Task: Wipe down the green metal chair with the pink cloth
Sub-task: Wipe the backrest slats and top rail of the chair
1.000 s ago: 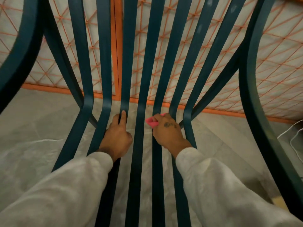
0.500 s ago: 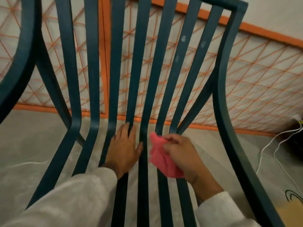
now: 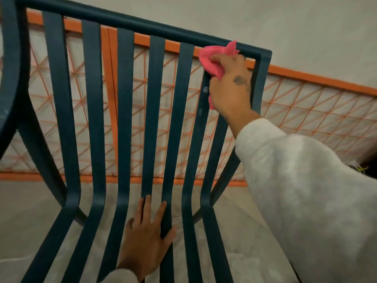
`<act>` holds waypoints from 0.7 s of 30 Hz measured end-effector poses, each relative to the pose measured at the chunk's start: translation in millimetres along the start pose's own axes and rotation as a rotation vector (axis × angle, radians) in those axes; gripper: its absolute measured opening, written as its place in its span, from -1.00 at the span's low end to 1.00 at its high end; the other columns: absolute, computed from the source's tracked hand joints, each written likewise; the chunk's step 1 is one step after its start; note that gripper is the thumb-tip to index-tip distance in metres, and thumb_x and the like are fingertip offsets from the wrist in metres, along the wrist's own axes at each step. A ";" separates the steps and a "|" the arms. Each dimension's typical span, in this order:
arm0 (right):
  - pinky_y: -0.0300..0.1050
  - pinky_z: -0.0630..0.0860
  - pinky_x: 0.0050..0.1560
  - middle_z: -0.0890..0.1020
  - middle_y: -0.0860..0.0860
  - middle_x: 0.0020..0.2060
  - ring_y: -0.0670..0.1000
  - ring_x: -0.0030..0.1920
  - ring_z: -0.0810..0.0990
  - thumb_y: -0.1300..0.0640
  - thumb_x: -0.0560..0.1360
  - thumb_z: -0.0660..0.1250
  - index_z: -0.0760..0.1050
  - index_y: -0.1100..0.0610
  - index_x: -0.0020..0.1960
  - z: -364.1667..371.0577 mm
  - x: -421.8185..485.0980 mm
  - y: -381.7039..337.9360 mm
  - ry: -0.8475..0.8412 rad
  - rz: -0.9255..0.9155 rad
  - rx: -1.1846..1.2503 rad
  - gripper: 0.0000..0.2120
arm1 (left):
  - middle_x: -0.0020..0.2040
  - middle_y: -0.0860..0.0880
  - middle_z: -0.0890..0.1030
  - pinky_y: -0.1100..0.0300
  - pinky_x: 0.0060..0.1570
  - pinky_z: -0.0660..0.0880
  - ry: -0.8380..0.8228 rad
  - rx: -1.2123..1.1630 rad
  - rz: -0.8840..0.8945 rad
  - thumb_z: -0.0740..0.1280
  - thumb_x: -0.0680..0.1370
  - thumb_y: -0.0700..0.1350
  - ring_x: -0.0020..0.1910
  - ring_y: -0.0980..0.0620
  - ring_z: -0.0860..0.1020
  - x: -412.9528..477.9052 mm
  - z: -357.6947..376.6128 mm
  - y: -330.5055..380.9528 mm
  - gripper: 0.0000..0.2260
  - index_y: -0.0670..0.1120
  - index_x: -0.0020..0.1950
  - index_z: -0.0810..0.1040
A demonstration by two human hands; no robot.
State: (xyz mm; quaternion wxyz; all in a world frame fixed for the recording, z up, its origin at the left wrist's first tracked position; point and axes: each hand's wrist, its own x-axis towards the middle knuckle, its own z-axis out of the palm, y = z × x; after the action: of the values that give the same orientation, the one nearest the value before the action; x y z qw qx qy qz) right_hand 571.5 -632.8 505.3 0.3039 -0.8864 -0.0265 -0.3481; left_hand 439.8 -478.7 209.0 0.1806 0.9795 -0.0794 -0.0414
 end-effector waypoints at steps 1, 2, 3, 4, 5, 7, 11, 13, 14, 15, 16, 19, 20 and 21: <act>-0.26 0.37 0.27 0.43 0.03 0.28 -0.05 0.16 0.39 0.39 0.54 0.22 0.53 0.01 0.30 4.9 -5.4 3.5 0.006 0.008 -0.002 -0.56 | 0.58 -0.02 -0.28 -0.13 0.50 -0.01 0.002 0.001 -0.002 -0.18 0.44 0.48 0.55 -0.07 -0.29 -0.3 0.5 0.2 -0.27 0.22 0.55 -0.21; -0.24 0.38 0.28 0.43 0.03 0.29 -0.02 0.19 0.41 0.39 0.55 0.22 0.53 0.01 0.30 11.1 -15.6 9.3 0.008 0.023 -0.006 -0.57 | 0.58 -0.02 -0.28 -0.13 0.50 -0.02 0.002 0.001 -0.005 -0.18 0.45 0.48 0.55 -0.07 -0.30 0.2 0.7 -0.1 -0.27 0.22 0.55 -0.20; -0.21 0.39 0.31 0.42 0.03 0.30 0.01 0.22 0.44 0.38 0.55 0.23 0.53 0.01 0.29 16.9 -30.8 15.5 -0.012 0.040 -0.015 -0.58 | 0.58 -0.02 -0.29 -0.13 0.49 -0.02 -0.003 -0.005 -0.010 -0.16 0.46 0.47 0.55 -0.06 -0.30 0.5 0.5 0.3 -0.28 0.21 0.55 -0.20; -0.15 0.41 0.34 0.41 0.02 0.31 0.04 0.24 0.45 0.38 0.56 0.23 0.53 0.00 0.28 25.0 -49.1 23.0 -0.056 0.062 -0.017 -0.59 | 0.58 -0.02 -0.29 -0.13 0.49 -0.02 -0.010 -0.005 -0.015 -0.15 0.46 0.47 0.55 -0.06 -0.31 0.9 -0.9 -0.2 -0.28 0.21 0.55 -0.19; -0.07 0.46 0.34 0.40 0.01 0.31 0.07 0.25 0.47 0.38 0.56 0.23 0.53 -0.01 0.26 30.1 -68.9 30.5 -0.118 0.095 -0.020 -0.60 | 0.58 -0.02 -0.29 -0.13 0.49 -0.03 -0.022 -0.004 -0.014 -0.14 0.46 0.47 0.55 -0.06 -0.31 1.2 -2.6 1.4 -0.27 0.21 0.55 -0.19; 0.00 0.51 0.30 0.38 -0.01 0.30 0.09 0.22 0.48 0.36 0.56 0.23 0.53 -0.01 0.26 37.5 -100.3 41.7 -0.240 0.154 -0.065 -0.61 | 0.58 -0.02 -0.29 -0.12 0.48 -0.02 -0.047 -0.008 -0.017 -0.15 0.44 0.48 0.55 -0.07 -0.30 2.3 -6.7 2.9 -0.26 0.21 0.55 -0.19; 0.01 0.47 0.34 0.40 0.03 0.30 0.10 0.22 0.47 0.31 0.59 0.21 0.54 0.02 0.27 35.4 -105.6 45.2 -0.308 0.180 -0.114 -0.66 | 0.58 -0.01 -0.30 -0.13 0.48 0.03 -0.071 -0.015 -0.030 -0.15 0.42 0.49 0.55 -0.06 -0.28 1.8 -9.6 5.9 -0.24 0.21 0.55 -0.15; -0.04 0.41 0.37 0.40 0.04 0.30 0.05 0.21 0.44 0.30 0.60 0.22 0.56 0.01 0.26 26.4 -88.3 36.8 -0.262 0.132 -0.102 -0.67 | 0.58 -0.01 -0.30 -0.14 0.48 0.04 -0.069 -0.014 -0.039 -0.13 0.45 0.47 0.55 -0.06 -0.29 1.7 -8.2 5.3 -0.26 0.21 0.56 -0.15; -0.06 0.38 0.36 0.40 0.05 0.31 0.05 0.23 0.44 0.29 0.61 0.22 0.55 0.00 0.28 21.4 -76.0 31.2 -0.223 0.096 -0.110 -0.67 | 0.58 0.00 -0.30 -0.14 0.48 0.04 -0.061 -0.014 -0.042 -0.13 0.45 0.47 0.55 -0.06 -0.29 1.6 -7.1 5.2 -0.27 0.20 0.56 -0.14; -0.07 0.37 0.37 0.41 0.06 0.31 0.07 0.25 0.44 0.28 0.61 0.21 0.54 0.00 0.30 16.3 -62.3 25.4 -0.176 0.054 -0.123 -0.66 | 0.58 0.00 -0.29 -0.13 0.48 0.05 -0.050 -0.014 -0.043 -0.14 0.44 0.47 0.55 -0.06 -0.29 1.1 -5.9 4.8 -0.26 0.20 0.56 -0.14; -0.08 0.37 0.37 0.41 0.07 0.30 0.07 0.26 0.44 0.28 0.61 0.20 0.54 0.00 0.30 12.0 -48.1 20.1 -0.134 0.018 -0.132 -0.65 | 0.59 -0.01 -0.28 -0.13 0.48 0.05 -0.039 -0.018 -0.042 -0.17 0.43 0.48 0.56 -0.06 -0.28 0.3 -4.4 4.6 -0.25 0.20 0.56 -0.13; -0.18 0.39 0.27 0.44 0.09 0.26 0.05 0.21 0.45 0.30 0.60 0.18 0.54 0.02 0.29 8.0 -18.2 12.7 -0.046 -0.049 -0.141 -0.64 | 0.60 -0.01 -0.25 -0.12 0.47 0.08 -0.010 -0.023 -0.042 -0.18 0.43 0.48 0.56 -0.06 -0.27 -1.0 -0.8 3.5 -0.25 0.19 0.56 -0.10; -0.23 0.37 0.21 0.44 0.09 0.24 0.02 0.15 0.44 0.31 0.59 0.18 0.54 0.02 0.30 11.1 -19.5 13.7 -0.033 -0.057 -0.142 -0.63 | 0.60 -0.01 -0.24 -0.12 0.48 0.07 -0.002 -0.025 -0.041 -0.15 0.45 0.47 0.56 -0.06 -0.27 -0.7 0.4 3.1 -0.27 0.19 0.56 -0.09; -0.27 0.35 0.17 0.44 0.09 0.22 -0.02 0.10 0.41 0.32 0.59 0.19 0.52 0.02 0.31 15.3 -27.0 16.2 -0.023 -0.059 -0.132 -0.62 | 0.60 0.00 -0.24 -0.12 0.48 0.06 0.000 -0.030 -0.040 -0.11 0.47 0.45 0.56 -0.05 -0.28 -0.6 1.0 2.9 -0.29 0.20 0.56 -0.10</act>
State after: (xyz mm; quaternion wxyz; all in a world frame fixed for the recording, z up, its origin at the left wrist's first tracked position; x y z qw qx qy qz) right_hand 564.5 -633.1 471.0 0.2340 -0.9073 -0.0331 -0.3479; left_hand 438.8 -481.6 209.2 0.1942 0.9781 -0.0594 -0.0460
